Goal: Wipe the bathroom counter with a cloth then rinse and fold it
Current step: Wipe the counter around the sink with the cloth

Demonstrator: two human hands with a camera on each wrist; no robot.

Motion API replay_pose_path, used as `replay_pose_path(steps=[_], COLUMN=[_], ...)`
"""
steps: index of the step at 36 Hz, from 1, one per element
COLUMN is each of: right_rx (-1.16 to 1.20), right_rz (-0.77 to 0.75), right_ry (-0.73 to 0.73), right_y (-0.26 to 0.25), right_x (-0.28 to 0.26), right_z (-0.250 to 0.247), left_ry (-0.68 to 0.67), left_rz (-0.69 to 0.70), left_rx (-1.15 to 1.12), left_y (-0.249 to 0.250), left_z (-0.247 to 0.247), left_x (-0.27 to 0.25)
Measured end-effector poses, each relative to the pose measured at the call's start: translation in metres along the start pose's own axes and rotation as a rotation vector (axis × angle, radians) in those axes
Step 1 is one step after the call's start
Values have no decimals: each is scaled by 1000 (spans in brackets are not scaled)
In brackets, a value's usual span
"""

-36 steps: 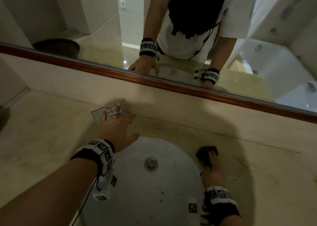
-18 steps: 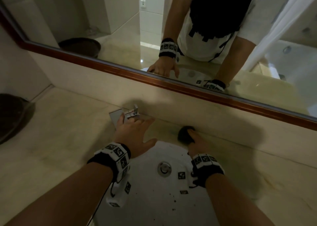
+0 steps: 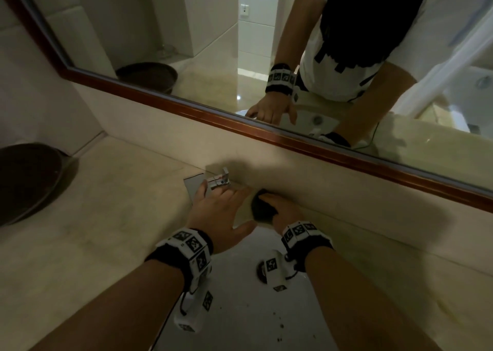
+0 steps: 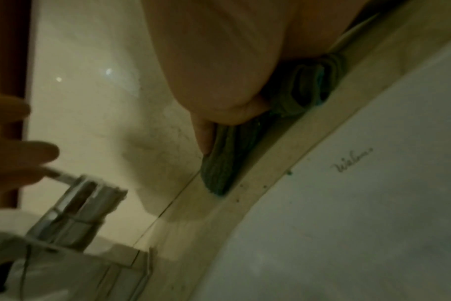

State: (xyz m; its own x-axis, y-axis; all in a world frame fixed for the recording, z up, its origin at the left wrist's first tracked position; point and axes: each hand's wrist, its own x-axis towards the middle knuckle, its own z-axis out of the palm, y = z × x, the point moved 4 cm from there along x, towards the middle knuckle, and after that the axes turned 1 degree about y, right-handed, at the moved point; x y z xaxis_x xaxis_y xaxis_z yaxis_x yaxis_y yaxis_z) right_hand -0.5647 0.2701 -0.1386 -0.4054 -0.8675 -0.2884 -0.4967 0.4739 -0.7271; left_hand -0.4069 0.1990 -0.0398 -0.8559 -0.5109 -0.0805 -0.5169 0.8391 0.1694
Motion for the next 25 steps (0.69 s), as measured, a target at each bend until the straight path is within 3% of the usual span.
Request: replay_pose_path(steps=[4,8,10,12,14,18,25], right_rx=[-115,6,-26,-104,-68,96,501], right_rz=[-60,63,128,144,123,134,235], right_ry=[-90,-212,-368,-488,-519,-402,257], right_y=[-14,-17,-12,-1,12,25,50], right_x=[-4,-28,-47,-67,-80,-92,-97], right_z=[6,19,34,47,48,14,-74], left_ry=[-12,-4,-7,-3,15,33,30], left_rz=[-1,5,8,8,14,25,17], left_rx=[6,-4,-2,-11,-23,-29,-25], left_y=[0,-1,0,0,0,0,-1], left_z=[0,1,0,0,0,1,2], left_x=[0,1,0,0,0,0,0])
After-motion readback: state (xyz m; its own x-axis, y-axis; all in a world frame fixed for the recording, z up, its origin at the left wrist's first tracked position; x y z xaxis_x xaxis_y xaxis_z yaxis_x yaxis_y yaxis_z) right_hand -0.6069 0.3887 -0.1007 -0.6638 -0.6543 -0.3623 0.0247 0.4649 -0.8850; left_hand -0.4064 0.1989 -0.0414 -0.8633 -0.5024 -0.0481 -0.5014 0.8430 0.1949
